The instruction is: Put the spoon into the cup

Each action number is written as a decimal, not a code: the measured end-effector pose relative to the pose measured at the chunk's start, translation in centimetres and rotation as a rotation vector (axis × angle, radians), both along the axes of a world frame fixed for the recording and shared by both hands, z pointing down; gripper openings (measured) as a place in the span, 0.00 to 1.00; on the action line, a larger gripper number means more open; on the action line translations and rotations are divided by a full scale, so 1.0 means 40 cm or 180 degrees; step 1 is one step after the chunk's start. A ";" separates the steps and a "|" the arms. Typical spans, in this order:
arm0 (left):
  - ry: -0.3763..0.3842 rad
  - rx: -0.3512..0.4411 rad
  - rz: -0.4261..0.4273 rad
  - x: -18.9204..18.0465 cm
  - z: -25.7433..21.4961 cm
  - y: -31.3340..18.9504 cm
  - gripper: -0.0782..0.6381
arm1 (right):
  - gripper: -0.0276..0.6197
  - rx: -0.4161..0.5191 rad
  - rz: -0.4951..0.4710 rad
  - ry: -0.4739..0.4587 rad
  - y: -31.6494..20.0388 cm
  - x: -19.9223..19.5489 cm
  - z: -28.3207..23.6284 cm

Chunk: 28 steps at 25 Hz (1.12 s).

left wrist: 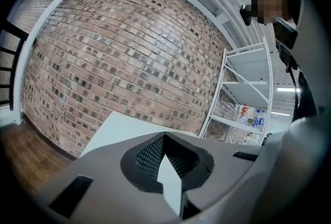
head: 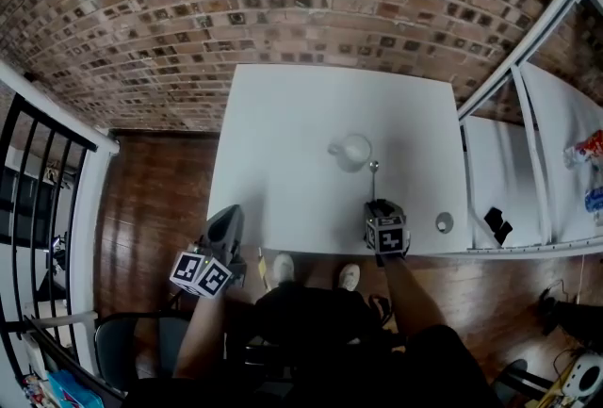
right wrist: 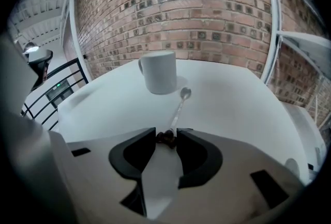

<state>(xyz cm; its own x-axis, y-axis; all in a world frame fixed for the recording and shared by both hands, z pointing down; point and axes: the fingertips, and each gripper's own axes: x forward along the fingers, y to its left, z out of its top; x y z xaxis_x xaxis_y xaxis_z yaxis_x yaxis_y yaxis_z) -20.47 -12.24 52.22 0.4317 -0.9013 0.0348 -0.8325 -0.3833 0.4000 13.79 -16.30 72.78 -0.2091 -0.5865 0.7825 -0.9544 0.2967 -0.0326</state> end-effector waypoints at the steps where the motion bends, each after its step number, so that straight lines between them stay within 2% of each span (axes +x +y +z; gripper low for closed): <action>1: 0.0000 0.0002 0.0000 0.002 -0.002 0.000 0.12 | 0.25 0.0023 -0.0030 0.0003 0.002 0.001 -0.004; 9: 0.0004 0.0058 0.0091 0.035 -0.009 -0.011 0.12 | 0.25 0.0374 -0.0052 -0.0027 -0.001 0.028 -0.087; 22: 0.0068 0.0253 0.0422 0.156 -0.050 -0.057 0.12 | 0.25 0.0947 0.0005 -0.0044 -0.011 0.102 -0.279; 28: 0.0069 0.0325 0.0449 0.173 -0.072 -0.071 0.12 | 0.25 0.1208 -0.0044 -0.0124 -0.036 0.098 -0.378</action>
<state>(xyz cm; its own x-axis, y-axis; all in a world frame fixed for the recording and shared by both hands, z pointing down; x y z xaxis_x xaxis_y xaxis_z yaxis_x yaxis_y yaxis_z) -13.53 -15.08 49.34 0.5538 -0.8302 -0.0644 -0.7592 -0.5352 0.3704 17.71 -17.74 57.67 -0.2445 -0.8299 0.5015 -0.9504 0.3077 0.0458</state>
